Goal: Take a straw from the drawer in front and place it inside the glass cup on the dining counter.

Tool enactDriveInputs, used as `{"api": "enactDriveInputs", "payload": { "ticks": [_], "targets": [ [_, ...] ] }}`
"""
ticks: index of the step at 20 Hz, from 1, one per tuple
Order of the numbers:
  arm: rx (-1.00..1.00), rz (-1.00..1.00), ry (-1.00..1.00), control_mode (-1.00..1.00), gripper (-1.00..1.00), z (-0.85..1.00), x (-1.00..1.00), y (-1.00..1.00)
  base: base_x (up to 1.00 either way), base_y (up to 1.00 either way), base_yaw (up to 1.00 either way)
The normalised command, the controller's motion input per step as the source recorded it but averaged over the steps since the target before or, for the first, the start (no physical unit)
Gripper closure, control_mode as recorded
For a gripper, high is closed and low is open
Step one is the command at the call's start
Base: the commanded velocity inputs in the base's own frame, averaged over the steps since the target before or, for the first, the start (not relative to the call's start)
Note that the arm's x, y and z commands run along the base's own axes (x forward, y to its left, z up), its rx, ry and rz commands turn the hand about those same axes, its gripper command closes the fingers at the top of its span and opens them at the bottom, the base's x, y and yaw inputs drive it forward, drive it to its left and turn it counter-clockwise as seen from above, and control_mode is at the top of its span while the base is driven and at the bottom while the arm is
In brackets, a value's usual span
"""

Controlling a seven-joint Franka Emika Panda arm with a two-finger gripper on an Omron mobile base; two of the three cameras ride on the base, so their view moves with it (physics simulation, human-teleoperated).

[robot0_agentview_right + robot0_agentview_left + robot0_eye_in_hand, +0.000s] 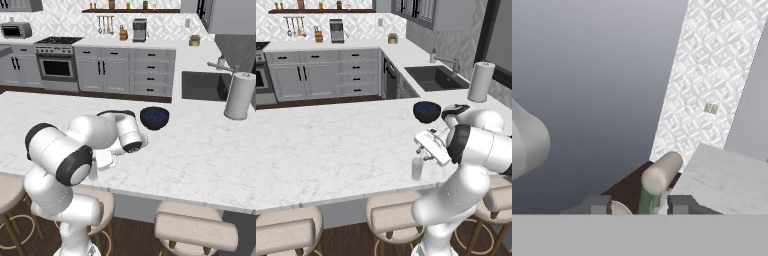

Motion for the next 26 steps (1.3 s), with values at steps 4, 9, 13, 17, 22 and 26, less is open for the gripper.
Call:
{"api": "enactDriveInputs", "payload": {
  "ticks": [4,9,13,17,22,26],
  "targets": [
    [-0.05,0.0,-0.12,-1.0,-1.0,0.0,0.0,0.0,0.0,0.0,0.0],
    [-0.13,0.0,-0.18,-1.0,-1.0,0.03,-0.06,0.0,0.0,0.0,0.0],
    [-0.27,0.0,-0.22,-1.0,-1.0,0.18,-0.29,0.0,0.0,0.0,0.0],
    [-0.36,-0.02,-0.34,-1.0,-1.0,0.53,-0.43,0.0,0.0,0.0,0.0],
    [-0.37,-0.01,-0.45,-1.0,-1.0,0.93,-0.53,0.07,0.0,0.0,0.0],
    [-0.46,0.0,-0.68,-1.0,-1.0,0.8,-0.98,0.37,0.0,0.0,0.0]
  ]
}}
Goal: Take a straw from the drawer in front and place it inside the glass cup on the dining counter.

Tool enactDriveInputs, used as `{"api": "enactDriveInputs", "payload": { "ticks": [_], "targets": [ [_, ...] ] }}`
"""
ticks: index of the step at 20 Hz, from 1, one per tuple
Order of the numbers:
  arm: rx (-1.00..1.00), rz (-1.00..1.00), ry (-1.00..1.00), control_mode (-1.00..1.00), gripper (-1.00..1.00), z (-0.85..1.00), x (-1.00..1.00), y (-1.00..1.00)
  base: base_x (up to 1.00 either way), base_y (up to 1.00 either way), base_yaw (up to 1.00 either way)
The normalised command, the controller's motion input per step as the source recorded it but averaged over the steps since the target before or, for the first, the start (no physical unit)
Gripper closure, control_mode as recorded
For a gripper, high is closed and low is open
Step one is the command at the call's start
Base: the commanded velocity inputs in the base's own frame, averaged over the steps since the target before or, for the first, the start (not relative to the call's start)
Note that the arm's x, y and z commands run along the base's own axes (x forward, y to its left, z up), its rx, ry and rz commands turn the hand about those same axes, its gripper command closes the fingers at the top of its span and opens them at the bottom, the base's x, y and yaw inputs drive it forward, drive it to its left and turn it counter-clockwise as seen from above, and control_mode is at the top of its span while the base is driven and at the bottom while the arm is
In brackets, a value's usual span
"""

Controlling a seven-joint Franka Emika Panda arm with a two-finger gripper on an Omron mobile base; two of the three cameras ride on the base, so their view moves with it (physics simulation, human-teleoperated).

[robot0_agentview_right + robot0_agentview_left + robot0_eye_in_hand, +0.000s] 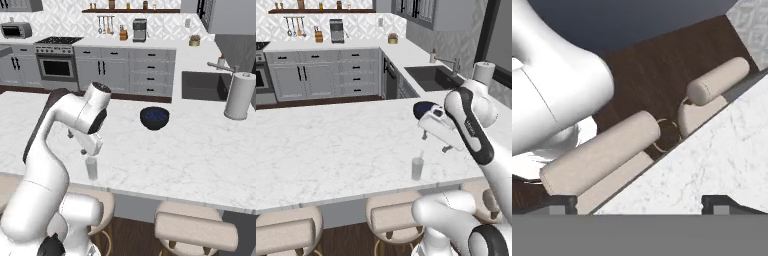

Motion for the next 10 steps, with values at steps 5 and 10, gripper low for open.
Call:
{"api": "enactDriveInputs", "payload": {
  "ticks": [5,10],
  "targets": [
    [-0.47,0.02,-0.64,-1.0,-1.0,0.55,-0.99,0.5,0.0,0.0,0.0],
    [-0.3,0.07,-0.37,-1.0,-1.0,0.42,-0.86,0.43,0.0,0.0,0.0]
  ]
}}
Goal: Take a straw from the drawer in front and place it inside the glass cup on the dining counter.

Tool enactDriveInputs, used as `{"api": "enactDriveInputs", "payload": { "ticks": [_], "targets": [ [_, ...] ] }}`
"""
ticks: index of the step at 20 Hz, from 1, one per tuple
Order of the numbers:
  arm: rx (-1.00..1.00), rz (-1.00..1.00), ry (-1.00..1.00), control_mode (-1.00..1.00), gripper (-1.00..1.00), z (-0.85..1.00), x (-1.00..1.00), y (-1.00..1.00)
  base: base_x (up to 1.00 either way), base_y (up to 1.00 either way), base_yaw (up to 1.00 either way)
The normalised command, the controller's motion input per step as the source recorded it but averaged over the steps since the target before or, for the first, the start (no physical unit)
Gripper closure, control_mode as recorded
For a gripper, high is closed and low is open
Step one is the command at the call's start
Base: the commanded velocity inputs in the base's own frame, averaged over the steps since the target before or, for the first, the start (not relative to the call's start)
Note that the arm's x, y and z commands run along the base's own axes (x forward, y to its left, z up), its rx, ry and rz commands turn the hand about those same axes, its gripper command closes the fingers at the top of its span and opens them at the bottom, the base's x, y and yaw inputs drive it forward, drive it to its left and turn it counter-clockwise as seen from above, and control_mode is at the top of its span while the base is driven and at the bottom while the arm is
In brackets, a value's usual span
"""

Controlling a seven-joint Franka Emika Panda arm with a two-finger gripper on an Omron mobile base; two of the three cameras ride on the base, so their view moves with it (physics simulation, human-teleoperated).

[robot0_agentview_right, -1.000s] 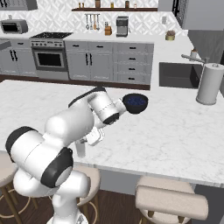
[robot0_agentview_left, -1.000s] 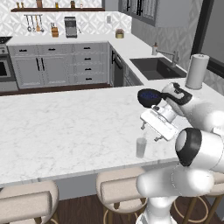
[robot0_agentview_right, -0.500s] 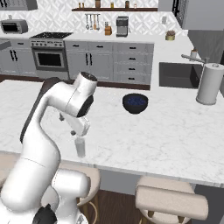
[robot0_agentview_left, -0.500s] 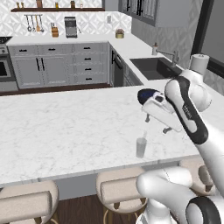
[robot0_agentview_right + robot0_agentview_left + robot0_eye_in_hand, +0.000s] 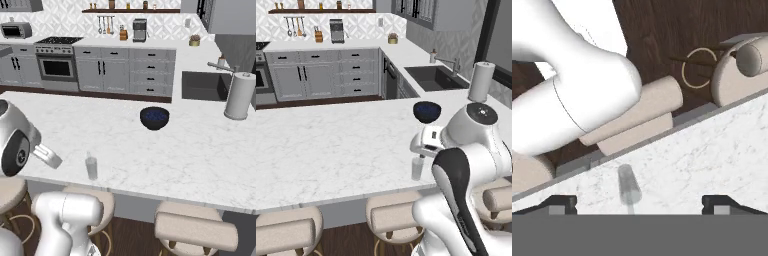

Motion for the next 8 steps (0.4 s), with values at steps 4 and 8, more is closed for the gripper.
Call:
{"api": "enactDriveInputs", "payload": {
  "ticks": [4,8],
  "targets": [
    [-0.14,0.09,-0.12,-1.0,-1.0,0.25,-0.54,0.32,0.0,0.0,0.0],
    [-0.03,0.11,0.0,-1.0,-1.0,0.22,-0.28,0.29,0.0,0.0,0.0]
  ]
}}
